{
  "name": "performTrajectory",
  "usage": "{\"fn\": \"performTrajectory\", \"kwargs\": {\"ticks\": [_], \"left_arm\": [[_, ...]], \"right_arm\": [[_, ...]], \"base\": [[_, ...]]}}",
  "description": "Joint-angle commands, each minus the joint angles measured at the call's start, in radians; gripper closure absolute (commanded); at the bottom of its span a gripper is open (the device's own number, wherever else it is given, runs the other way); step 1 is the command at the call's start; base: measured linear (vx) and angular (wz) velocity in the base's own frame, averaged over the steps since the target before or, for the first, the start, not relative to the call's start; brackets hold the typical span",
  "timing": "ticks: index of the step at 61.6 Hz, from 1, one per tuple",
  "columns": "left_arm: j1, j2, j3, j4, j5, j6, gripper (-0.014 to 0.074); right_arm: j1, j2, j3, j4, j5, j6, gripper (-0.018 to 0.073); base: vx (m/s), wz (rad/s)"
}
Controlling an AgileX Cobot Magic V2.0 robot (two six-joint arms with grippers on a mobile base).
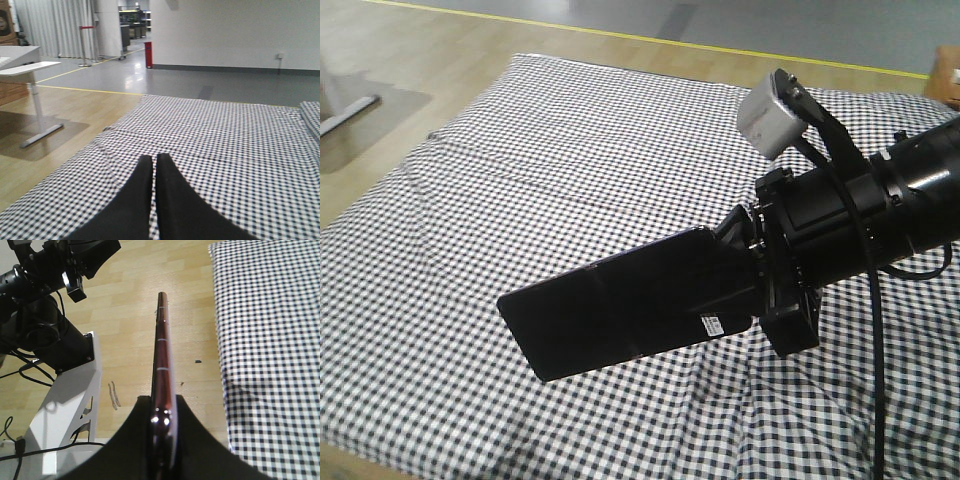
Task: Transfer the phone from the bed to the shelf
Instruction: 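Hold the phone in the right gripper while the base turns from the bed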
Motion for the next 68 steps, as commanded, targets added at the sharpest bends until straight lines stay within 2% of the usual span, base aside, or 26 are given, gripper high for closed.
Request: {"fn": "performTrajectory", "kwargs": {"ticks": [1,68], "left_arm": [[-0.006,-0.008,-0.025,-0.010,-0.072,-0.009,0.0595],[-0.006,-0.008,-0.025,-0.010,-0.072,-0.009,0.0595]], "right_arm": [[-0.002,-0.031,-0.028,0.076,0.053,-0.007,0.0561],[-0.002,-0.031,-0.028,0.076,0.053,-0.007,0.0561]], "base": [[-0.09,0.35],[-0.09,0.36]]}}
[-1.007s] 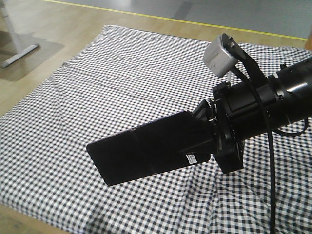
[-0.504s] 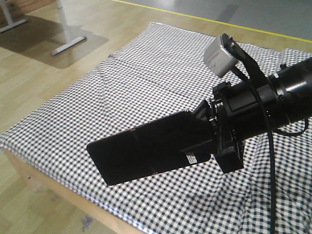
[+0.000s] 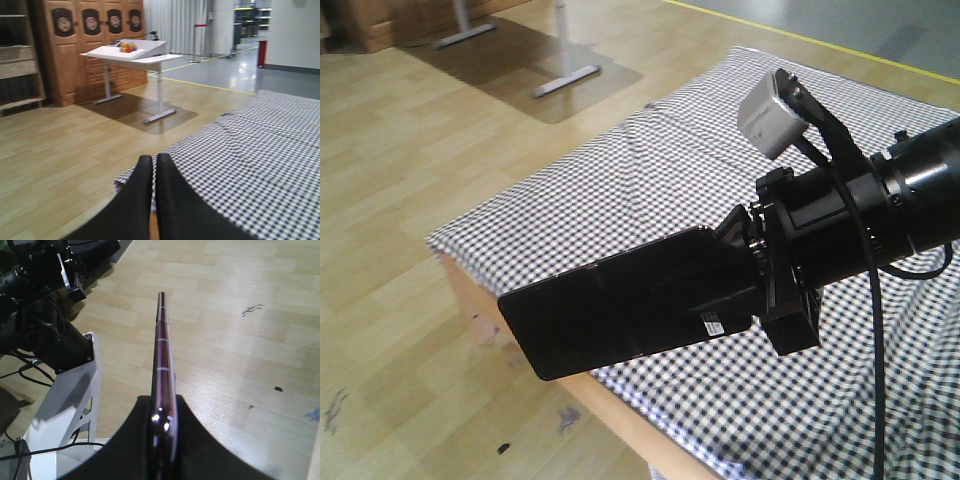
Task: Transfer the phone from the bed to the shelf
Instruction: 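Hold the phone in the right gripper while the base turns from the bed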
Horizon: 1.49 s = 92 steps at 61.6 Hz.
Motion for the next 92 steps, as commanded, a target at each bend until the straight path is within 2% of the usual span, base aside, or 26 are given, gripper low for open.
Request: {"fn": "performTrajectory", "kwargs": {"ticks": [1,92], "left_arm": [[-0.006,-0.008,-0.025,-0.010,-0.072,-0.009,0.0595],[-0.006,-0.008,-0.025,-0.010,-0.072,-0.009,0.0595]], "right_arm": [[-0.002,-0.031,-0.028,0.076,0.053,-0.007,0.0561],[-0.002,-0.031,-0.028,0.076,0.053,-0.009,0.0561]], "base": [[-0.12,0.46],[-0.13,0.50]]}}
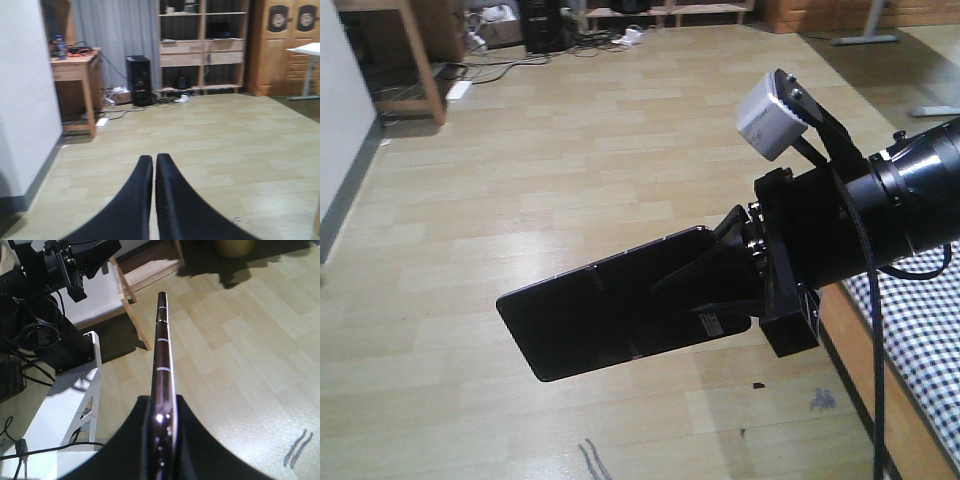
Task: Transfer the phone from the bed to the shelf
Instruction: 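Hold the phone in the right gripper while the base turns from the bed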
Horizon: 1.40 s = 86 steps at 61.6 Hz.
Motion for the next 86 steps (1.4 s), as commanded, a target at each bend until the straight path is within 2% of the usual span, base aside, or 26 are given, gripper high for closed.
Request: {"fn": "performTrajectory", "kwargs": {"ticks": [1,21,86], "left_arm": [[-0.006,-0.008,-0.025,-0.010,-0.072,-0.009,0.0595],[-0.006,-0.008,-0.025,-0.010,-0.072,-0.009,0.0595],[-0.006,-0.008,-0.025,-0.010,-0.072,-0.009,0.0595]], "right_arm": [[-0.002,-0.031,-0.028,0.076,0.052,-0.009,0.0561],[-0.002,-0.031,-0.028,0.076,0.052,-0.009,0.0561],[-0.002,-0.033,-0.028,0.076,0.052,-0.009,0.0561]], "base": [[-0.10,0.38],[-0.06,0.23],[0.06,0.02]]}}
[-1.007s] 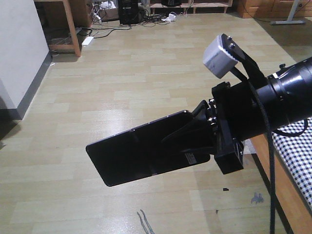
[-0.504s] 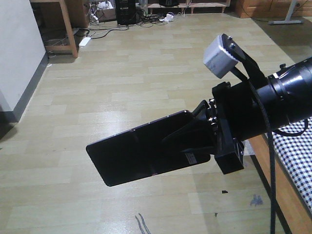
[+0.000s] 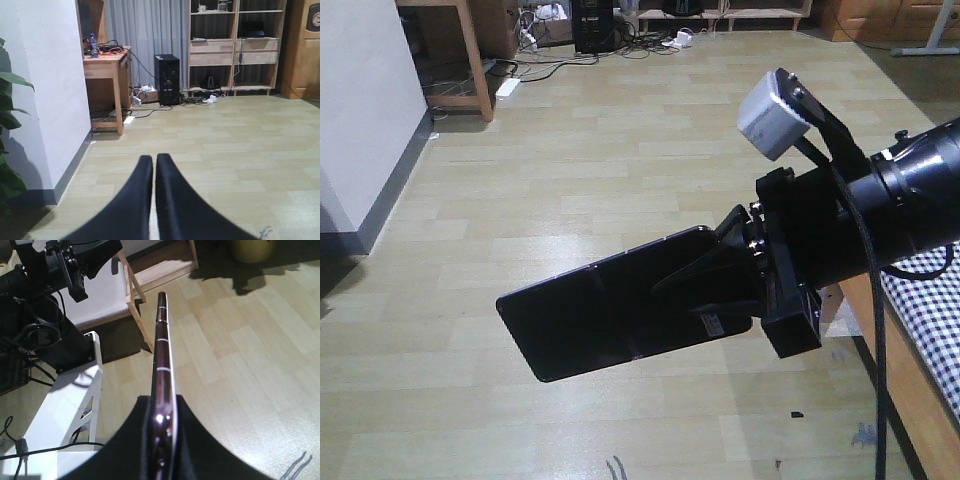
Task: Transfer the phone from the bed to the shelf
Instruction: 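Hold the phone in the right gripper while the base turns from the bed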
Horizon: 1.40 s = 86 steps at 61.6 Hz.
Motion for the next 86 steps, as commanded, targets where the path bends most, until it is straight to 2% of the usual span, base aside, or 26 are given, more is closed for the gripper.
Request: {"fn": "performTrajectory", "kwargs": {"ticks": [1,86], "left_arm": [[-0.006,-0.008,-0.025,-0.010,-0.072,-0.009,0.0595],[-0.006,-0.008,-0.025,-0.010,-0.072,-0.009,0.0595]], "right_arm": [[-0.002,-0.030,-0.028,0.076,0.051,-0.009,0.0561],[-0.002,-0.030,-0.028,0.076,0.050,-0.009,0.0561]], "base": [[0.13,0.07],[0.26,0.01]]}}
